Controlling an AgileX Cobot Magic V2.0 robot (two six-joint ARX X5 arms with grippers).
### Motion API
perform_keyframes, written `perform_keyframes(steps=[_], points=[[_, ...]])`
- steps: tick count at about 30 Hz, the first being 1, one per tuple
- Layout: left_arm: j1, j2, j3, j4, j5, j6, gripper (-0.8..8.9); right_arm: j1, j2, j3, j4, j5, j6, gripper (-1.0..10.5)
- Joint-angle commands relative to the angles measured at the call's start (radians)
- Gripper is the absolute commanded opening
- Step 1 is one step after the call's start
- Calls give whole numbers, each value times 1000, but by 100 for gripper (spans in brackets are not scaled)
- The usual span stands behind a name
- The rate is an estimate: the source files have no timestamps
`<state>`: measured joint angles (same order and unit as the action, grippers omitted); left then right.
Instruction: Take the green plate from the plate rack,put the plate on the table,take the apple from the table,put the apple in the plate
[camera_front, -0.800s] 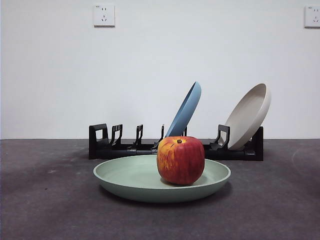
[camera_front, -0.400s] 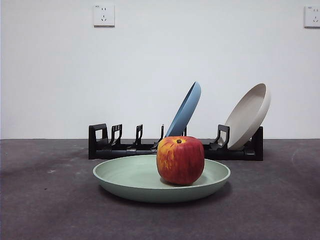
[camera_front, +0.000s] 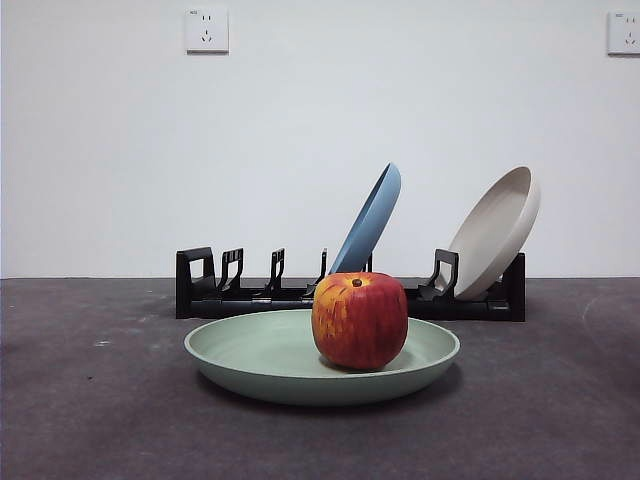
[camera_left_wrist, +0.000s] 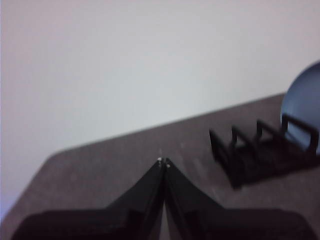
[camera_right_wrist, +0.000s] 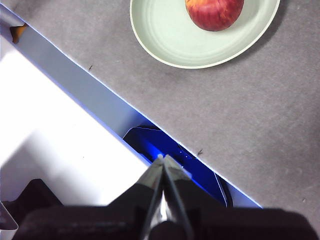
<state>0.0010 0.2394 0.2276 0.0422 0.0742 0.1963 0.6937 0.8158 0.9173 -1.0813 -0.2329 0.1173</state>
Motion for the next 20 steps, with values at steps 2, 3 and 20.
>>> perform_keyframes(steps=[2, 3, 20], points=[[16, -90, -125, 13, 5, -45, -3, 1, -1, 2, 2, 0, 5, 1], [19, -107, -150, 13, 6, -50, -3, 1, -1, 2, 2, 0, 5, 1], [25, -237, -224, -227, 10, -125, -3, 1, -1, 2, 2, 0, 5, 1]])
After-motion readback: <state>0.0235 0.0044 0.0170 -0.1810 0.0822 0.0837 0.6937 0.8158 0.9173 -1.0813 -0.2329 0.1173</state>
